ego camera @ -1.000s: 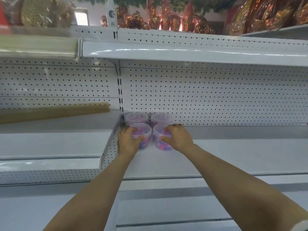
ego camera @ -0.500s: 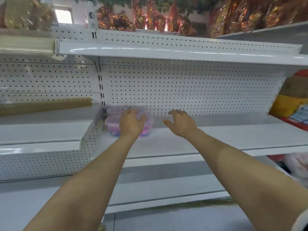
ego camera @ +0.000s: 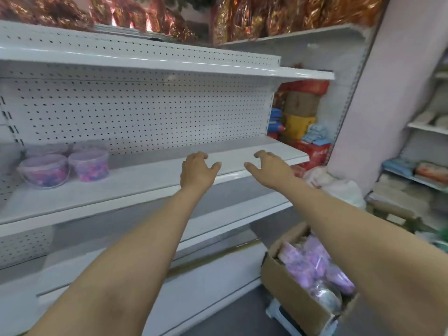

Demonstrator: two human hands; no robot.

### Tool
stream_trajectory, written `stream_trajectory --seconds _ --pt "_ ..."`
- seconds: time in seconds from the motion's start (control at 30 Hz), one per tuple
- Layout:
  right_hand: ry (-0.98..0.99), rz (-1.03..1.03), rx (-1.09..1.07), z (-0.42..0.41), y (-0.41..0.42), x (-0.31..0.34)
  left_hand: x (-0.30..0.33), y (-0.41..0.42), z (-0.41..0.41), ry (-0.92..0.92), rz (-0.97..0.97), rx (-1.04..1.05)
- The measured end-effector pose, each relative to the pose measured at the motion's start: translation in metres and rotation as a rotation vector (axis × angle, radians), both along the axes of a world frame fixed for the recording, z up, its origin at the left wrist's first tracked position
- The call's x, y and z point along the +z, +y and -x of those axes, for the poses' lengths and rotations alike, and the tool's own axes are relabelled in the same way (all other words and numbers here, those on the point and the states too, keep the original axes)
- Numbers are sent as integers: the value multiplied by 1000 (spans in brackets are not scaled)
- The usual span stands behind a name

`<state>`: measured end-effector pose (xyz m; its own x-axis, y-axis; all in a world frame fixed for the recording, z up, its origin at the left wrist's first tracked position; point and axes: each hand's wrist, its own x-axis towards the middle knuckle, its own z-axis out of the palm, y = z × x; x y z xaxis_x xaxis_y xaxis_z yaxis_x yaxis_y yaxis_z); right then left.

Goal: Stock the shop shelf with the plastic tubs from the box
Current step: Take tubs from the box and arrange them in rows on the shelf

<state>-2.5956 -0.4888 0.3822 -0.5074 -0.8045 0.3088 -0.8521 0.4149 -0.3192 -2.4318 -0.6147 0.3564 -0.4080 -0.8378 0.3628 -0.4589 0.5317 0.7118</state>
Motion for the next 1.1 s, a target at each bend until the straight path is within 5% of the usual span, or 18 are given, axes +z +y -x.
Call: stream_trajectory --seconds 0.47,0.77,1.1 --pt "-151 -58 -356 162 183 -63 -51 136 189 -151 -93 -277" --pt "-355 -235 -488 290 182 -161 -176 112 326 -334 -291 -352" --pt "-634 -489 -518 397 153 -299 -318 76 404 -739 -627 -388"
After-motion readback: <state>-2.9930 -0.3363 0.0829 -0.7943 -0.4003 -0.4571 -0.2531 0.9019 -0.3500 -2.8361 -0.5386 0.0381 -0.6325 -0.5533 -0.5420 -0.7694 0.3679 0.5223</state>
